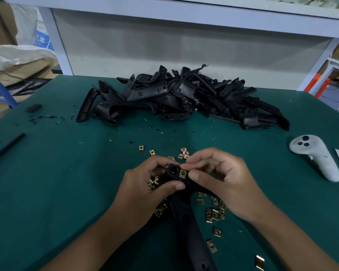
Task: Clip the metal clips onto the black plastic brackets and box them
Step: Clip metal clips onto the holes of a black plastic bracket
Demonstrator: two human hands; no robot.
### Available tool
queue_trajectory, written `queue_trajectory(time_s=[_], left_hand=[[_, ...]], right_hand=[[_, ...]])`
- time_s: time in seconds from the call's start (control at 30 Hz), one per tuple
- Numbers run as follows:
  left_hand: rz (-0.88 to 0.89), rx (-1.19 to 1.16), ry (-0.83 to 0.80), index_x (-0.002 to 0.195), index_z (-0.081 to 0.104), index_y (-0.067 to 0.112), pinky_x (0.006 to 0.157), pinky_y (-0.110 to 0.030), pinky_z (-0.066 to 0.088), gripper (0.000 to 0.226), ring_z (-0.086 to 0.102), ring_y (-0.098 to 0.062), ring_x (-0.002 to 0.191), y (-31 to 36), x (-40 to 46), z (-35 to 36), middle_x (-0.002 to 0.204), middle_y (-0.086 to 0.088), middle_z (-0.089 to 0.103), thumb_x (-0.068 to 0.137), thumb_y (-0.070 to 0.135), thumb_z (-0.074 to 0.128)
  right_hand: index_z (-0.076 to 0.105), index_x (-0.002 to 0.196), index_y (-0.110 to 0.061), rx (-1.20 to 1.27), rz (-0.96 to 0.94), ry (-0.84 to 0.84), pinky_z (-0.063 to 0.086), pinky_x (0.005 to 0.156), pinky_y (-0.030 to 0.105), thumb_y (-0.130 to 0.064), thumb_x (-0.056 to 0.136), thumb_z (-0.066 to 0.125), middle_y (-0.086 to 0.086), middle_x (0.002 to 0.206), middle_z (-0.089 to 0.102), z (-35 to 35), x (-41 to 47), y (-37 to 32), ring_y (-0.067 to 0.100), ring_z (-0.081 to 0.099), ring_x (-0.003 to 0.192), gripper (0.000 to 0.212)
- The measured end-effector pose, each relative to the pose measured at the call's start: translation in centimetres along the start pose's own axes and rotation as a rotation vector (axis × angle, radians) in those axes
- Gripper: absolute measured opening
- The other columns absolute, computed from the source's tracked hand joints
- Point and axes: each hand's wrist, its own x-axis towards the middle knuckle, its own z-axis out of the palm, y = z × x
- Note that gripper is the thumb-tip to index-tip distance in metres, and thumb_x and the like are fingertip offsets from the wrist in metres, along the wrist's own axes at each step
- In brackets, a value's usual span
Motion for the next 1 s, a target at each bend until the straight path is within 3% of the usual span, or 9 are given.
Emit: queue_trajectory(time_s=[0.13, 0.23, 0.33, 0.43, 0.63, 0.73, 0.83, 0.9, 1.0], left_hand=[[-0.032, -0.071, -0.021, 0.109, 0.069, 0.042, 0.081, -0.011, 0.051, 0.027, 0.071, -0.005, 0.099, 0.0, 0.1, 0.0, 0.103, 0.013, 0.076, 0.082, 0.043, 0.074], [-0.087, -0.146, -0.056, 0.107, 0.071, 0.038, 0.074, -0.012, 0.052, 0.025, 0.071, -0.002, 0.089, 0.1, 0.1, -0.1, 0.097, 0.011, 0.075, 0.083, 0.042, 0.072], [-0.113, -0.11, -0.126, 0.109, 0.067, 0.037, 0.07, -0.013, 0.051, 0.027, 0.066, -0.001, 0.081, 0.0, -0.1, -0.2, 0.092, 0.012, 0.071, 0.084, 0.048, 0.07], [-0.136, -0.065, -0.183, 0.111, 0.065, 0.037, 0.069, -0.013, 0.05, 0.033, 0.065, -0.002, 0.078, 0.0, -0.1, -0.3, 0.092, 0.011, 0.07, 0.083, 0.054, 0.069], [-0.134, -0.034, -0.215, 0.111, 0.064, 0.039, 0.074, -0.011, 0.048, 0.03, 0.067, -0.005, 0.088, -0.3, 0.0, -0.3, 0.098, 0.013, 0.071, 0.084, 0.053, 0.066], [-0.148, -0.066, -0.209, 0.115, 0.06, 0.038, 0.075, -0.016, 0.049, 0.033, 0.063, -0.005, 0.085, -0.6, 0.0, -0.4, 0.097, 0.01, 0.067, 0.086, 0.054, 0.065], [-0.146, -0.043, -0.194, 0.123, 0.056, 0.043, 0.078, -0.014, 0.047, 0.037, 0.062, -0.006, 0.094, -0.6, 0.0, -0.4, 0.106, 0.015, 0.065, 0.087, 0.053, 0.059], [-0.151, -0.022, -0.204, 0.125, 0.056, 0.046, 0.077, -0.015, 0.045, 0.039, 0.061, -0.008, 0.085, -0.4, -0.1, -0.4, 0.102, 0.014, 0.064, 0.086, 0.054, 0.054], [-0.166, -0.021, -0.216, 0.121, 0.057, 0.045, 0.066, -0.017, 0.041, 0.037, 0.051, -0.005, 0.066, -0.1, -0.2, -0.5, 0.084, 0.006, 0.06, 0.085, 0.054, 0.052]], right_hand=[[0.069, 0.119, -0.033, 0.162, 0.087, -0.041, 0.049, 0.091, 0.027, -0.039, 0.104, 0.05, 0.0, 0.117, 0.075, -1.1, 0.3, 0.6, 0.013, 0.068, 0.112, 0.025], [0.069, 0.118, -0.036, -0.191, 0.152, 0.11, 0.051, 0.091, 0.037, -0.031, 0.106, 0.052, -0.014, 0.113, 0.074, -1.8, 0.7, 2.0, 0.011, 0.067, 0.108, 0.022], [0.066, 0.125, -0.04, -0.726, 0.127, -0.091, 0.045, 0.091, 0.025, -0.033, 0.091, 0.074, -0.028, 0.112, 0.063, -2.2, 0.5, 3.1, 0.0, 0.055, 0.109, 0.035], [0.066, 0.123, -0.04, -0.884, 0.038, -0.151, 0.041, 0.088, 0.023, -0.026, 0.089, 0.078, -0.028, 0.108, 0.055, -2.2, 0.5, 3.3, -0.001, 0.045, 0.104, 0.039], [0.063, 0.109, -0.035, -0.882, 0.004, -0.133, 0.041, 0.084, 0.022, -0.032, 0.101, 0.06, -0.024, 0.103, 0.052, -1.9, 0.4, 3.0, 0.001, 0.043, 0.101, 0.009], [0.054, 0.103, -0.037, -0.821, 0.027, -0.11, 0.039, 0.077, 0.021, -0.022, 0.101, 0.058, -0.027, 0.096, 0.049, -1.9, 0.2, 3.4, 0.001, 0.044, 0.1, 0.015], [0.056, 0.111, -0.038, -0.798, 0.041, -0.06, 0.041, 0.081, 0.017, -0.023, 0.101, 0.06, -0.028, 0.099, 0.052, -1.9, 0.3, 3.6, -0.003, 0.047, 0.103, 0.019], [0.06, 0.114, -0.038, -0.711, 0.037, -0.024, 0.041, 0.086, 0.014, -0.03, 0.102, 0.058, -0.026, 0.104, 0.057, -1.9, 0.5, 3.6, -0.002, 0.051, 0.107, 0.015], [0.063, 0.108, -0.042, -0.505, 0.082, 0.051, 0.044, 0.078, 0.015, -0.034, 0.101, 0.06, -0.021, 0.101, 0.061, -1.8, 0.7, 3.6, 0.007, 0.058, 0.096, 0.011]])
